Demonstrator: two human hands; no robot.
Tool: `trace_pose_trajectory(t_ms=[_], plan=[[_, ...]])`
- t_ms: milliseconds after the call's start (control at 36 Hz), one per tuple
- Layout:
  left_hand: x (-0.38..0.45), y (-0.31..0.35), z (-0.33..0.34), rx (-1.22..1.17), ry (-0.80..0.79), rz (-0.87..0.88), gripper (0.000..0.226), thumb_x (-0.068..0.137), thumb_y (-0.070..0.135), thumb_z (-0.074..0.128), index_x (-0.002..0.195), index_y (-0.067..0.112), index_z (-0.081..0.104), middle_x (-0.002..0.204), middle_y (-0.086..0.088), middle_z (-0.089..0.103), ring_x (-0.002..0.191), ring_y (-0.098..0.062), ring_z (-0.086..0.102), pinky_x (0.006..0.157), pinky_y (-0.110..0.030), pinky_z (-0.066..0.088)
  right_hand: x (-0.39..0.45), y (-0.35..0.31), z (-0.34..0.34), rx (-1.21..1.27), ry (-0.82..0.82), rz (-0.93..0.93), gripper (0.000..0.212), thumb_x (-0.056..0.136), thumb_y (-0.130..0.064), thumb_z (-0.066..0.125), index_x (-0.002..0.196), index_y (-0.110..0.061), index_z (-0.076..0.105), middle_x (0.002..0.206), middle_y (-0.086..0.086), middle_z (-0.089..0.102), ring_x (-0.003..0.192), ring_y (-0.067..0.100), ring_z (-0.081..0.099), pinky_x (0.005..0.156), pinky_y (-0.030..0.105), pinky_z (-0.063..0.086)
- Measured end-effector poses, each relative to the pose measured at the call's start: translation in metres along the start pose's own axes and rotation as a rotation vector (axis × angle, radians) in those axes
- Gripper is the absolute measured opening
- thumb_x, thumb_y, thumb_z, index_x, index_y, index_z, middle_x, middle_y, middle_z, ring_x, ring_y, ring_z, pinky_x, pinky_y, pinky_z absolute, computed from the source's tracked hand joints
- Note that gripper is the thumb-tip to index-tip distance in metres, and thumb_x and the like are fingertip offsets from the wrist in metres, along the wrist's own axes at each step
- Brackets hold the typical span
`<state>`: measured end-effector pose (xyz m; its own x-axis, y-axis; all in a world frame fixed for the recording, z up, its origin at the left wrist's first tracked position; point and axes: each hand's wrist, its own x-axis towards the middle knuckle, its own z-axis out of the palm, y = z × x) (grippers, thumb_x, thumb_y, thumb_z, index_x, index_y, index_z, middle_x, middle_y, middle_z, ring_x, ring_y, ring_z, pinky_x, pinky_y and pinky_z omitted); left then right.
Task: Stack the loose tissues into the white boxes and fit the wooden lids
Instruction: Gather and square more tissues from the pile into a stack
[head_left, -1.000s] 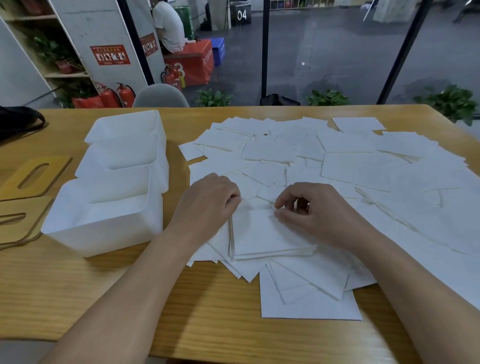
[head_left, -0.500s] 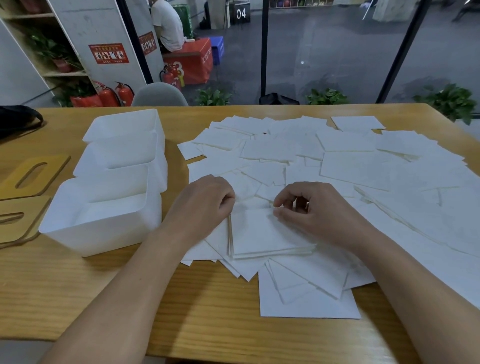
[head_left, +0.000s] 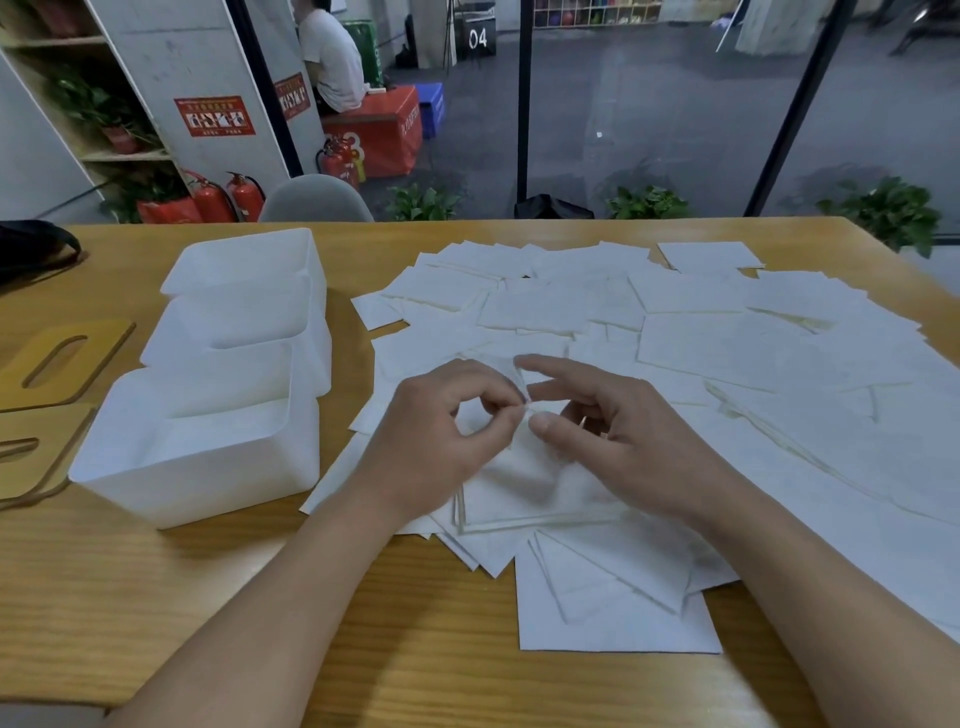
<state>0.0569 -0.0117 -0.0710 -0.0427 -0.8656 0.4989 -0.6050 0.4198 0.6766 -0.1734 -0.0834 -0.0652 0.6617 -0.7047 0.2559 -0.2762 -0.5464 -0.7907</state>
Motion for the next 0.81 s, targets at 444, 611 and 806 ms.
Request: trace_pose_trajectory(t_ms=[444, 611, 806], plan=[[-0.003, 0.0, 0.01, -0.003, -0.024, 0.038, 0.01, 0.107, 0.02, 0.072, 0.104, 0.028, 0.078, 0.111, 0.014, 0.077, 0.117, -0.02, 0.071, 0.091, -0.019, 0.049, 0.003, 0.001, 0.005, 0.035, 0.183, 0.046, 0.019, 0.108, -0.021, 0.065, 0.106, -0.032, 0.08, 0.071, -0.004, 0.07, 0.06, 0.016, 0.068, 0.057, 0.034, 0.054], [0.0, -0.003, 0.001, 0.044, 0.162, -0.03, 0.02, 0.105, 0.029, 0.075, 0.124, 0.034, 0.075, 0.143, 0.014, 0.061, 0.144, -0.021, 0.053, 0.105, -0.026, 0.048, 0.0, -0.002, -0.006, 0.051, 0.228, -0.054, 0.014, 0.095, -0.037, 0.084, 0.091, -0.026, 0.076, 0.083, -0.003, 0.073, 0.063, 0.015, 0.057, 0.06, 0.027, 0.046], [0.001, -0.005, -0.004, -0.031, 0.091, -0.18, 0.04, 0.111, 0.048, 0.06, 0.15, 0.039, 0.06, 0.147, 0.023, 0.061, 0.145, -0.006, 0.052, 0.111, -0.016, 0.039, 0.0, 0.002, -0.01, 0.114, 0.135, -0.102, 0.01, 0.097, -0.022, 0.082, 0.105, -0.023, 0.075, 0.096, 0.0, 0.073, 0.076, 0.028, 0.064, 0.07, 0.044, 0.057]])
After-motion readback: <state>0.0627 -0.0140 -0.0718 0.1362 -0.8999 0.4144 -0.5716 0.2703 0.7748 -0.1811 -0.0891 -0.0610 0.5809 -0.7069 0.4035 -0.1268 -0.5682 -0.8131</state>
